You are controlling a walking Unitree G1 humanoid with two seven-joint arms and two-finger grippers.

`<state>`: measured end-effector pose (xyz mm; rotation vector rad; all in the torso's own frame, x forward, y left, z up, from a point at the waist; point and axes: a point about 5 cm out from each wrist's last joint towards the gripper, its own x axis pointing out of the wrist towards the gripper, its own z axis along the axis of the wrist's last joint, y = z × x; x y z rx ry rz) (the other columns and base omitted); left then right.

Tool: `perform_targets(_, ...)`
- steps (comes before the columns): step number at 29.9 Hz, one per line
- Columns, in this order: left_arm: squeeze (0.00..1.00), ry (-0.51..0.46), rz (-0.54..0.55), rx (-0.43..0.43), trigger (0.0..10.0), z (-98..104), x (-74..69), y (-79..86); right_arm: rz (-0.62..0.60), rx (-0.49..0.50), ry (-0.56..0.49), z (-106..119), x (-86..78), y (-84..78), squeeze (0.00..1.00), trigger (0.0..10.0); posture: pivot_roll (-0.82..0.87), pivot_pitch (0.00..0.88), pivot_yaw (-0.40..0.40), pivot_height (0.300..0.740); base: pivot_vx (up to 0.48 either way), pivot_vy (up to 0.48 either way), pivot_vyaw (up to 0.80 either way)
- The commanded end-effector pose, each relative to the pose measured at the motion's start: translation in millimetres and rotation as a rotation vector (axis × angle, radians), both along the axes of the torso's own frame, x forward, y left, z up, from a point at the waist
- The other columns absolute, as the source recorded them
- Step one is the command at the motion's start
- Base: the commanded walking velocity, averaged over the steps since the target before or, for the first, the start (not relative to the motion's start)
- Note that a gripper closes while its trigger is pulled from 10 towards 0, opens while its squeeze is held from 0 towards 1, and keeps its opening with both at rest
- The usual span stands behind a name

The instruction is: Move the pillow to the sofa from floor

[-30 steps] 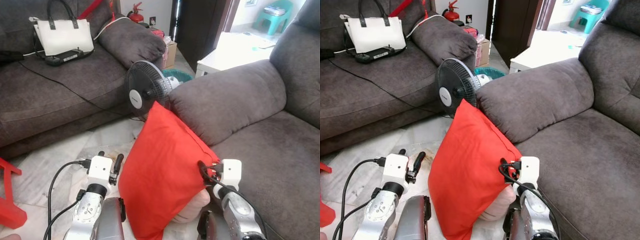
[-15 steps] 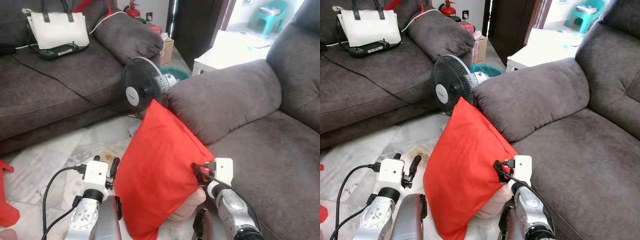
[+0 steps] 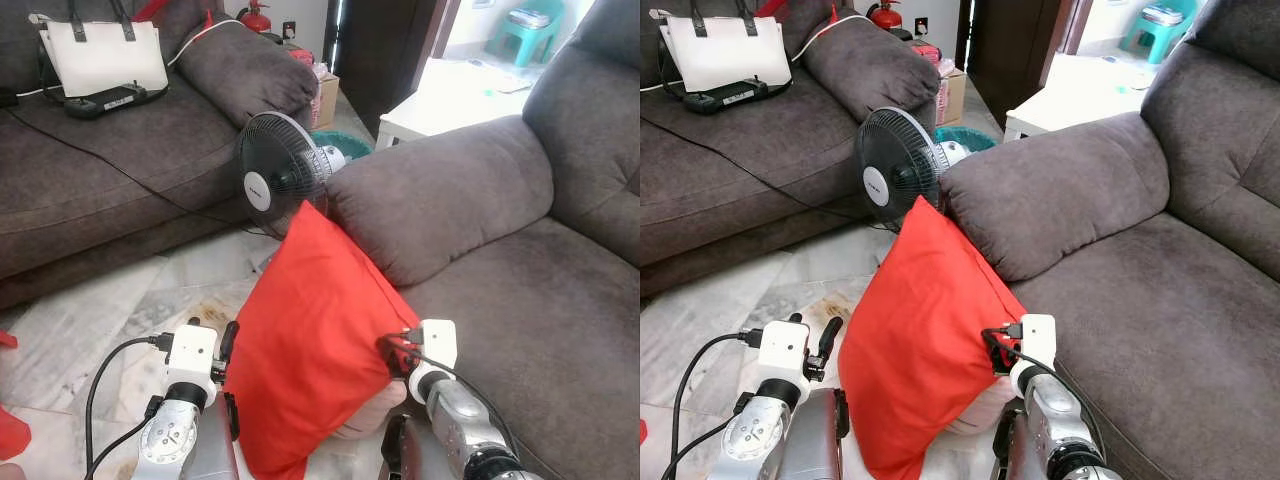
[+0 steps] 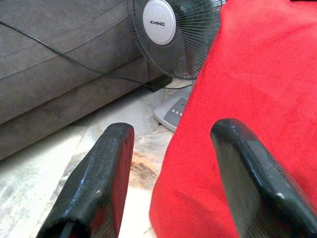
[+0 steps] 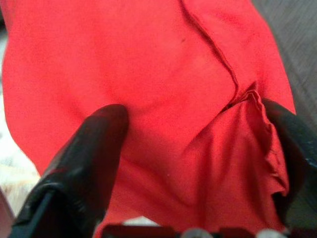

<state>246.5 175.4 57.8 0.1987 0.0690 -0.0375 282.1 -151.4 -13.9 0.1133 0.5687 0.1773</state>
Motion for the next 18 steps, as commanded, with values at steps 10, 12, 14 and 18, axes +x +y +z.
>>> perform_targets(10, 0.00, 0.002, -0.026, 0.007, 10.0, 2.5, 1.3, -4.8, 0.078, -0.032, 0.066, -5.7, -3.7, 1.4, 0.00, 0.0, 0.23, 0.066, -0.146, 0.526, 0.000, 0.000, 0.00)
perform_targets(12, 0.00, 0.001, -0.025, 0.007, 10.0, 2.5, 1.5, -4.4, 0.082, -0.032, 0.067, -5.6, -3.6, 1.3, 0.00, 0.0, 0.23, 0.066, -0.146, 0.526, 0.000, 0.000, 0.00)
perform_targets(14, 0.00, 0.001, -0.025, 0.008, 10.0, 2.4, 2.2, -4.2, 0.086, -0.033, 0.068, -5.4, -3.3, 1.2, 0.00, 0.0, 0.23, 0.064, -0.147, 0.526, 0.000, 0.000, 0.00)
perform_targets(18, 0.00, -0.001, -0.025, 0.012, 10.0, 2.5, 3.0, -4.3, 0.089, -0.039, 0.067, -5.3, -2.9, 0.4, 0.00, 0.0, 0.23, 0.062, -0.148, 0.526, 0.000, 0.000, 0.00)
